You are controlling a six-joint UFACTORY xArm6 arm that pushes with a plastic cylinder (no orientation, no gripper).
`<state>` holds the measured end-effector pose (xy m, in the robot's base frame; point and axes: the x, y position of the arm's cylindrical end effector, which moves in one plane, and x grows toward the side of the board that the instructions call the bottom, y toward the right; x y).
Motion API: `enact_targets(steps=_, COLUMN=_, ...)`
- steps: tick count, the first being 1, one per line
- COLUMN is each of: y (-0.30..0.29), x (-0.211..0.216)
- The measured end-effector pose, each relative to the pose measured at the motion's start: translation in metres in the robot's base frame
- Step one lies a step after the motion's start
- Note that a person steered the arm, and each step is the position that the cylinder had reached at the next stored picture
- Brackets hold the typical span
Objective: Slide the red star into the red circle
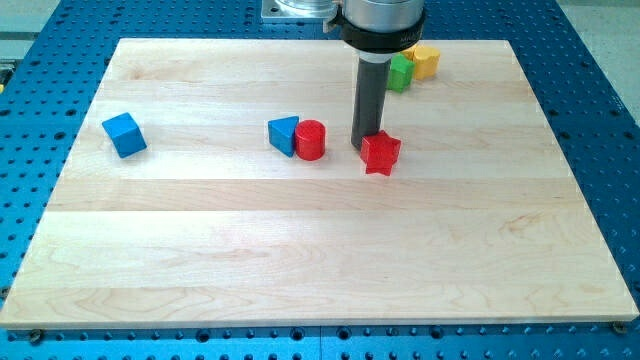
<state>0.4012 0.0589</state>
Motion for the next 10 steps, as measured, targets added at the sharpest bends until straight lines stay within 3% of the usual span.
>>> enact_targets(steps=1, y=0.006, x=-0.006)
enact_targets(steps=2, y=0.059, x=-0.023)
enact_targets(steps=3, y=0.086, x=0.028)
enact_targets(steps=5, y=-0.002, x=0.048)
enact_targets(steps=6, y=-0.017, x=0.046)
enact_targets(steps=7, y=0.031, x=0.043)
enact_targets(steps=10, y=-0.041, x=0.027)
